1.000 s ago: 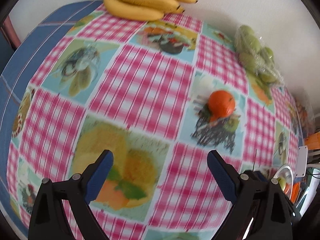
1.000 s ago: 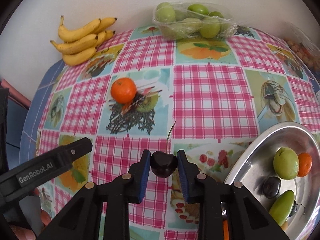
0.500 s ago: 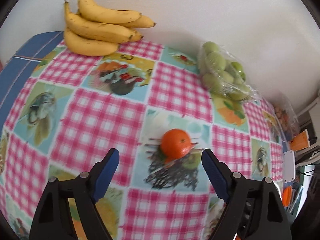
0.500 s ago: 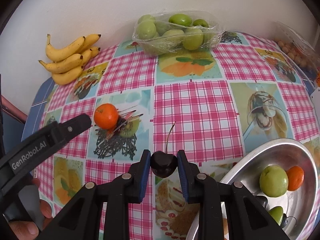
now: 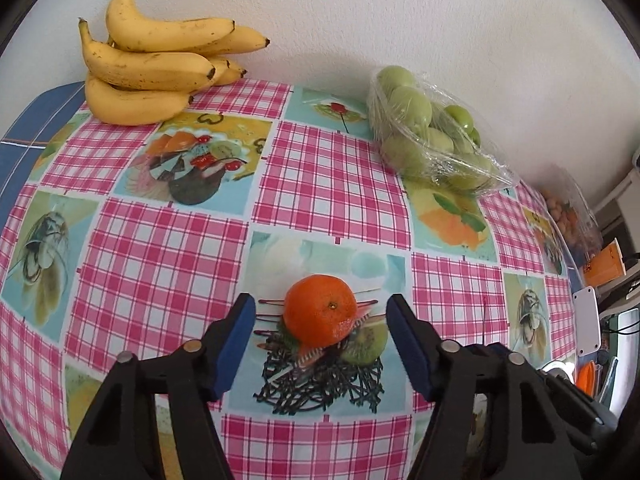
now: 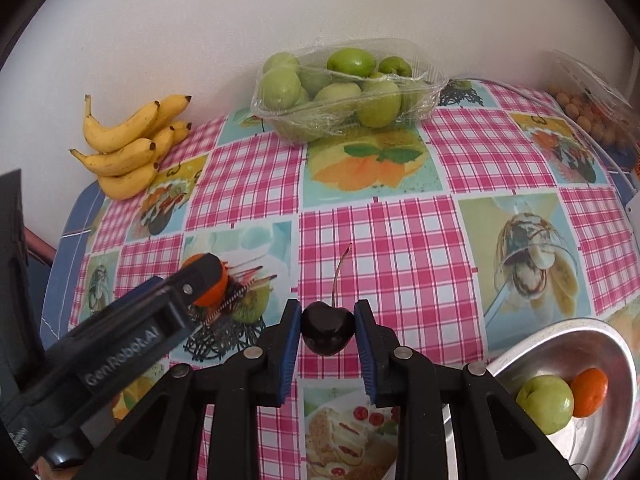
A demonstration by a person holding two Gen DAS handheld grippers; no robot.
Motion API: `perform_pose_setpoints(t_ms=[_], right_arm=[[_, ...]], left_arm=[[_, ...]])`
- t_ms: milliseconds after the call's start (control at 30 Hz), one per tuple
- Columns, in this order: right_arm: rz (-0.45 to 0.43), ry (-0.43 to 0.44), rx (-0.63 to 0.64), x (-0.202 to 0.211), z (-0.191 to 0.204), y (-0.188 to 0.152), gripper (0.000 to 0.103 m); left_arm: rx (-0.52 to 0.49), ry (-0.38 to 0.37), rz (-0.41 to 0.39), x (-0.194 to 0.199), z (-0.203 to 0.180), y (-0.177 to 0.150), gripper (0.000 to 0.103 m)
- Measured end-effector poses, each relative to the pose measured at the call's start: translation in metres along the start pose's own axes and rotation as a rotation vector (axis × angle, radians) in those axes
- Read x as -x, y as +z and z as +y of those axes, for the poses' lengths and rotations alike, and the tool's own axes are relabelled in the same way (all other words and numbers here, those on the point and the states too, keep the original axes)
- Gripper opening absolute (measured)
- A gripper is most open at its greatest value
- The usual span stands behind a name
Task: Organize fruits
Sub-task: 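Grasp the orange with the left tool while the right tool holds the cherry, then carry the dark cherry and orange over the steel bowl with both tools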
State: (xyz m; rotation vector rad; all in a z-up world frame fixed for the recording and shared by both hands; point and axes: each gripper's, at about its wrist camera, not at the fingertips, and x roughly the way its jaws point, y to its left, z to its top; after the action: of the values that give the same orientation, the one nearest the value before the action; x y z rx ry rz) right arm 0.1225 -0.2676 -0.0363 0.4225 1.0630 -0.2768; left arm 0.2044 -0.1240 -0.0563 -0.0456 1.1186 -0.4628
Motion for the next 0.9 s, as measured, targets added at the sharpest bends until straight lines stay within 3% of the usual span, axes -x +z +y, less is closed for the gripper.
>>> perform_pose_setpoints(t_ms=[200, 467, 900], right_arm=[[-0.016, -0.001, 0.003, 0.003, 0.001, 0.003, 0.029], [-0.015, -0.010, 0.007, 0.006, 0.001, 0.002, 0.029], [-0.011, -0.041, 0.050, 0.034, 0.010, -0.012, 0.029]], left_arm=[[0.007, -0.017, 0.024, -0.004, 0.000, -0.001, 0.041], [0.045, -0.038, 0.034, 0.003, 0.004, 0.000, 0.040], [0.086, -0.038, 0.048, 0.046, 0.005, -0.014, 0.039]])
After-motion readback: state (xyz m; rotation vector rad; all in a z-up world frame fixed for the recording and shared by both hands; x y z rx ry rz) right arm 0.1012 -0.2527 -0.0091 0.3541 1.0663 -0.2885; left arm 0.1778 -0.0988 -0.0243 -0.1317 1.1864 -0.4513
